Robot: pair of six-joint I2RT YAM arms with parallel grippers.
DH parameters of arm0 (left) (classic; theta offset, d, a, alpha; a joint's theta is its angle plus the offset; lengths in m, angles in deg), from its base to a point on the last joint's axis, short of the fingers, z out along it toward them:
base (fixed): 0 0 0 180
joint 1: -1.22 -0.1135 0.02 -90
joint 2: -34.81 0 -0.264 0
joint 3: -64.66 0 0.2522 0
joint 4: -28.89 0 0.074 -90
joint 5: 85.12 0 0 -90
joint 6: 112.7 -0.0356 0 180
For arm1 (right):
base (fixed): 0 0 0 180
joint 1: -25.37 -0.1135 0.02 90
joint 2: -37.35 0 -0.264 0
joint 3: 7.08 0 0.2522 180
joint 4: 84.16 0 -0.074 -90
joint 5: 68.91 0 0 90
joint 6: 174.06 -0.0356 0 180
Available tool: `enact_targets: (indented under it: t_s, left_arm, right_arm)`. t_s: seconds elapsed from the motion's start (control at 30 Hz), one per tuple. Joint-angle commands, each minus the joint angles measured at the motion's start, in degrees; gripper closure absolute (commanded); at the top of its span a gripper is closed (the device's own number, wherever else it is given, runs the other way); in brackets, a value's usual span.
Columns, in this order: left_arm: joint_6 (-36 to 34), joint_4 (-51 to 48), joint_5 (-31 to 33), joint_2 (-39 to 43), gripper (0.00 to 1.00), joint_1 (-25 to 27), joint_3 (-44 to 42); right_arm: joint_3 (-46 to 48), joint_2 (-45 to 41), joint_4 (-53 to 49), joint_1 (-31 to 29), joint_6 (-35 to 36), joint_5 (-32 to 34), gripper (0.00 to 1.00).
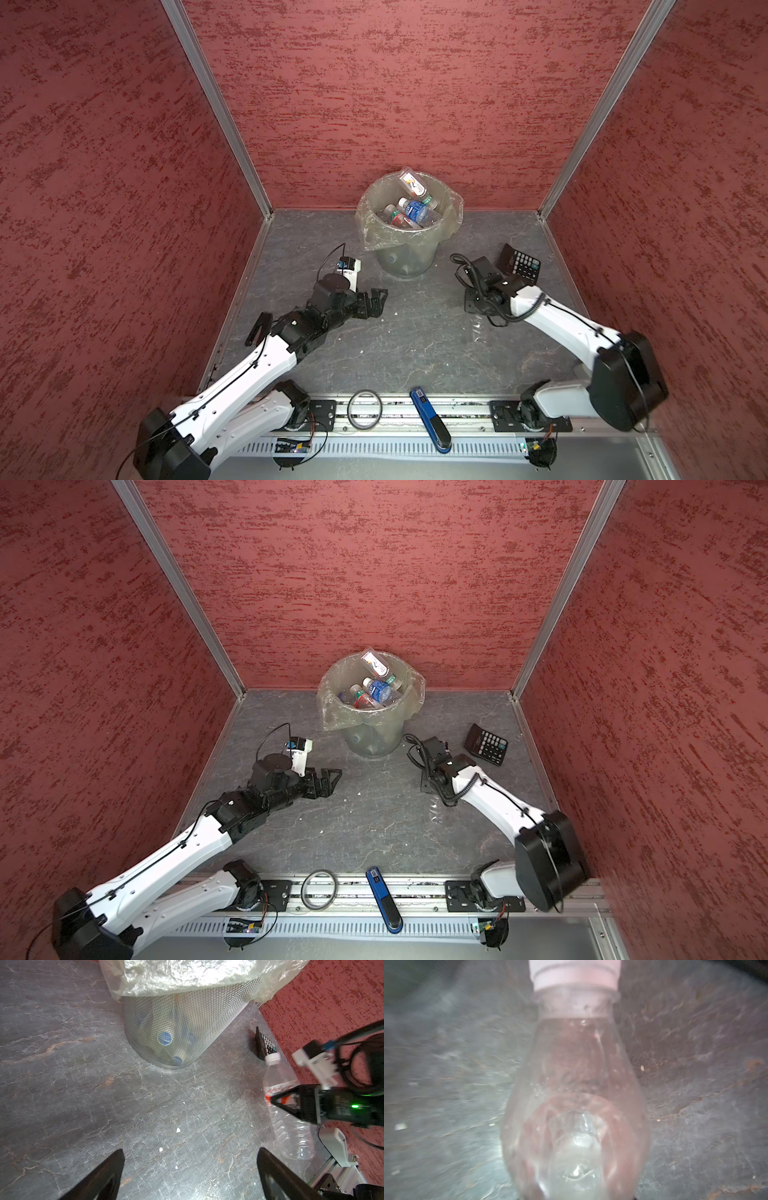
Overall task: Throw the plastic bottles in the bin
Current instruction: 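Carry the large bottle over the bin and open the right gripper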
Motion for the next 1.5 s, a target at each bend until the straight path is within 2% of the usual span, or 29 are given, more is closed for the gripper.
enact_targets:
  t_s: [0.0, 0.13, 0.23, 0.33, 0.57, 0.67, 0.73, 0.8, 0.87, 0.93, 0.97, 1.0, 1.07, 1.17, 1.23, 1.47]
  left_arm:
    - [1.02, -1.05, 0.04, 0.34, 0.00, 0.32, -0.43]
    - [1.87, -1.98, 0.22, 0.53, 0.00, 0.57, -1.77]
    - [2.69, -2.82, 1.23, 1.02, 0.00, 1.24, -2.54]
    - [3.61, -3.56, 2.31, 1.83, 0.01, 1.90, -3.09]
    - [4.47, -5.92, 4.46, 3.51, 0.00, 2.95, -3.53]
    - [4.47, -6.76, 4.98, 4.57, 0.00, 2.96, -3.73]
    - [4.47, -7.04, 5.24, 5.08, 0.00, 2.86, -3.49]
    - [4.46, -7.06, 5.26, 5.30, 0.00, 2.79, -3.30]
    - [4.31, -7.30, 5.27, 5.38, 0.00, 2.70, -2.66]
    - [4.01, -8.16, 5.57, 5.72, 0.01, 2.71, -1.62]
    - [3.81, -8.77, 5.85, 6.04, 0.00, 2.73, -1.23]
    - [3.71, -9.23, 5.96, 6.68, 0.00, 2.78, -1.02]
    - [3.76, -9.32, 6.11, 7.72, 0.00, 2.71, -1.40]
    - [3.85, -8.77, 5.55, 7.63, 0.00, 2.66, -2.06]
    - [3.97, -8.21, 5.35, 6.83, 0.00, 2.70, -2.41]
    - [3.86, -6.57, 4.83, 4.80, 0.00, 2.64, -2.50]
  right_arm:
    - [-7.54, -10.05, -1.03, -3.11, -1.05, 6.60, 0.74]
    - [-15.92, -15.89, -0.54, -9.87, 1.00, 14.88, 0.71]
    - [-19.35, -19.16, 4.82, -15.47, 3.93, 20.87, 0.68]
    - [-21.00, -19.66, 11.81, -17.50, 7.17, 22.37, 0.65]
    - [-33.73, -6.91, 16.22, -17.50, 10.96, 18.94, 0.63]
    - [-43.59, 2.04, 16.17, -16.72, 13.83, 18.62, 0.60]
    - [-54.25, 11.29, 14.75, -13.85, 14.60, 14.68, 0.55]
    - [-66.81, 22.86, 10.79, -10.84, 15.42, 11.62, 0.45]
    - [-85.54, 35.93, 2.51, -7.93, 15.62, 9.37, 0.40]
    - [-109.75, 49.98, -10.36, -5.97, 14.87, 7.76, 0.24]
    - [-117.94, 53.64, -13.63, -5.69, 15.21, 7.70, 0.15]
    - [-118.89, 53.77, -14.19, -5.59, 15.57, 8.32, 0.10]
    - [-108.45, 48.64, -10.88, -5.37, 14.83, 9.26, 0.08]
    - [-88.22, 37.31, 0.25, -5.48, 14.91, 8.28, 0.08]
    - [-79.51, 31.18, 5.42, -5.46, 15.00, 7.38, 0.07]
    - [-74.51, 23.40, 2.59, -5.55, 14.95, 8.55, 0.05]
